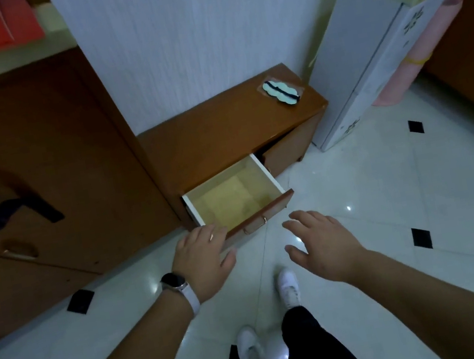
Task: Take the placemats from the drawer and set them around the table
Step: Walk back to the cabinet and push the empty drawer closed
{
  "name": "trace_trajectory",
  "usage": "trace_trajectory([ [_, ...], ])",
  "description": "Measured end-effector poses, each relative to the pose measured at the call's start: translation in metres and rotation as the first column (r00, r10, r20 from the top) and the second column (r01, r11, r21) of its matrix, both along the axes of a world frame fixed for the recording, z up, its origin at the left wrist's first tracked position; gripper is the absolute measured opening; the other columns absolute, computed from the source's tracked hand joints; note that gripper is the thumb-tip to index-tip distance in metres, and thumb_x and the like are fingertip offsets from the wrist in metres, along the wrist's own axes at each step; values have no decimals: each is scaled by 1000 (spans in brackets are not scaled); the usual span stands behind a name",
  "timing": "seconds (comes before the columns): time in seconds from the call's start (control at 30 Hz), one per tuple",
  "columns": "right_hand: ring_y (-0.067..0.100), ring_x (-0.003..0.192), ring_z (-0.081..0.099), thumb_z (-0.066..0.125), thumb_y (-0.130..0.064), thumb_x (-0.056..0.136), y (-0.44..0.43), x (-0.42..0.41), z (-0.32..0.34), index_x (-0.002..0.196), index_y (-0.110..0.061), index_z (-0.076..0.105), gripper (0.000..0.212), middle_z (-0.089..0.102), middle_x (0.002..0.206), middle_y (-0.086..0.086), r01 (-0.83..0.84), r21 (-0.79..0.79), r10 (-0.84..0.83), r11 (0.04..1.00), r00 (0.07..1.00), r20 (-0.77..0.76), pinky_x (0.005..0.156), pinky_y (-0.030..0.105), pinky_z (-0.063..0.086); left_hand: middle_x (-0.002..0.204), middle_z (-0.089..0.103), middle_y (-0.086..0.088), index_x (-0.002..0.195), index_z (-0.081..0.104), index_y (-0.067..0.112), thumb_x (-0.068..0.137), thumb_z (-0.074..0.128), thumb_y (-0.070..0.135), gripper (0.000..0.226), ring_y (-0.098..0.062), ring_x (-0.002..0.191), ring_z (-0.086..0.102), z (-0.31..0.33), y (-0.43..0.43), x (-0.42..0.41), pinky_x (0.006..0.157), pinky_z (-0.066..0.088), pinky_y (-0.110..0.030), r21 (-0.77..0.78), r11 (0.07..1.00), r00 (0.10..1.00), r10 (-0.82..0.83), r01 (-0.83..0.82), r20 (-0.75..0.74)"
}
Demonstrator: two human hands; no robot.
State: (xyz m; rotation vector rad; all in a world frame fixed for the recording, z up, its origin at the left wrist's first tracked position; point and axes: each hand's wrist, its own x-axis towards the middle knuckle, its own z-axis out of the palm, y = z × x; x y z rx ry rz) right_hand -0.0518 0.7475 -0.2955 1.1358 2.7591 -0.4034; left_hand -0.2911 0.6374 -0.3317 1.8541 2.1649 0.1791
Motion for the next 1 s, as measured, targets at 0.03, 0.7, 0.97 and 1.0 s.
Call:
trace_trajectory([
  [0.03,27,120,54,35,-53,85,5,-2,-11,127,-18,58,59,57,133,5,-4,-6,4,1000,1000,11,93,42,47,116,66,-4,118,64,19,84,44,49,49,-28,103,62,-10,1,0,82,50,-41,-21,1000,1000,10,-10,11],
  [0.7,29,126,49,57,-38,86,109,-41,-310,134,-13,52,53,53,139,11,-84,-72,86,994,996,22,98,44,43,154,36,-12,149,37,18,87,43,43,67,-36,138,36,-291,81,2,105,36,-49,-269,960,994,96,-78,52],
  [0.97,34,132,43,56,-40,89,150,-56,-375,138,-12,49,58,50,141,14,-115,52,115,992,993,9,110,51,32,165,1,-2,156,5,28,98,38,46,69,-28,150,5,-357,96,-4,118,13,-46,-328,937,993,120,-116,-8],
  [1.0,34,134,42,55,-41,89,153,-59,-382,139,-13,49,58,49,142,14,-128,55,127,990,992,18,110,51,31,165,1,-2,156,5,29,99,38,45,69,-28,150,5,-363,97,-6,118,12,-46,-329,937,993,120,-117,-11],
])
